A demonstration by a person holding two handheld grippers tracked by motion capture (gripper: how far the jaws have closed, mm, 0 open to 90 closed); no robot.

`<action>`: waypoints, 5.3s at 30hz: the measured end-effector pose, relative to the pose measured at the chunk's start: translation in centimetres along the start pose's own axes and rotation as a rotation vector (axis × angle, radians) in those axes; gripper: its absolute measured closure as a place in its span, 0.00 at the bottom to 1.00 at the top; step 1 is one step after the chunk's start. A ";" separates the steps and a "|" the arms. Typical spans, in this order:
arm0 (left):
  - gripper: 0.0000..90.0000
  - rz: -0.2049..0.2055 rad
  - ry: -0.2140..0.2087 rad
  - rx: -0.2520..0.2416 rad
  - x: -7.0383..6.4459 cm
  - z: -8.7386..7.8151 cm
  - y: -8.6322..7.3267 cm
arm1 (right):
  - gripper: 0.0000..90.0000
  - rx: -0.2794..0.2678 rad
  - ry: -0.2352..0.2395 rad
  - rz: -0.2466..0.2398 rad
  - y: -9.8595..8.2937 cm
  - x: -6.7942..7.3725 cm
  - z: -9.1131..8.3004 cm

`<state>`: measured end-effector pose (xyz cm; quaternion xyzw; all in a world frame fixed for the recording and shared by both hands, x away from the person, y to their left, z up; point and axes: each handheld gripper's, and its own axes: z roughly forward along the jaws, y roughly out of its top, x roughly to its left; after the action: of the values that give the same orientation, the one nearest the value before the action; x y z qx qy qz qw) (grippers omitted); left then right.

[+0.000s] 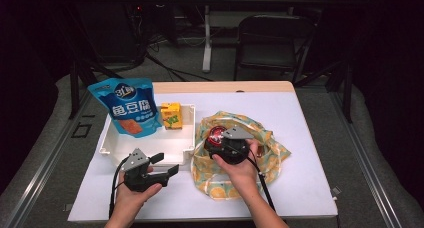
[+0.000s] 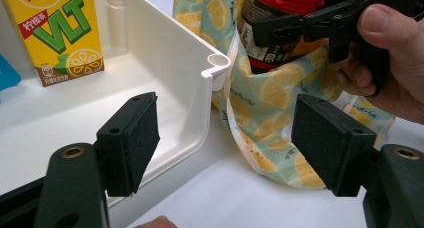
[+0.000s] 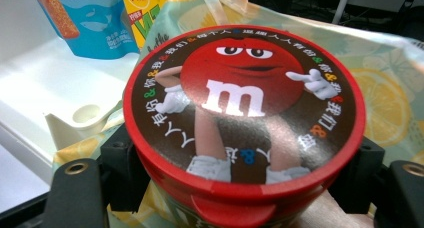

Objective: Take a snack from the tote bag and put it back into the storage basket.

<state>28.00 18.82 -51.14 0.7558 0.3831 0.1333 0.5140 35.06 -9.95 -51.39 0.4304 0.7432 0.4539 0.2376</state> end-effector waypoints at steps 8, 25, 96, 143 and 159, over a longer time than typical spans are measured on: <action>0.29 0.016 -0.014 -0.009 -0.5 0.3 0.1 | 0.28 -0.021 0.030 0.002 0.7 0.2 -1.7; 0.27 0.081 -0.074 -0.030 -3.4 2.1 0.6 | 0.28 -0.032 0.111 -0.015 1.7 2.4 -5.1; 0.29 0.155 -0.075 -0.159 -4.5 3.9 0.1 | 0.18 -0.035 0.315 -0.039 2.5 6.7 -7.5; 0.29 -0.019 0.136 -0.047 4.9 4.7 -1.7 | 0.22 -0.053 0.173 0.032 -1.6 0.6 -10.8; 0.29 -0.047 0.208 0.095 5.5 7.3 -1.3 | 0.23 -0.059 0.144 0.042 -1.9 -0.2 -10.9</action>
<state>35.44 18.12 -56.53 0.7523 0.4579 0.1808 0.4378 26.26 -15.67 -47.94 0.4050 0.7353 0.5105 0.1864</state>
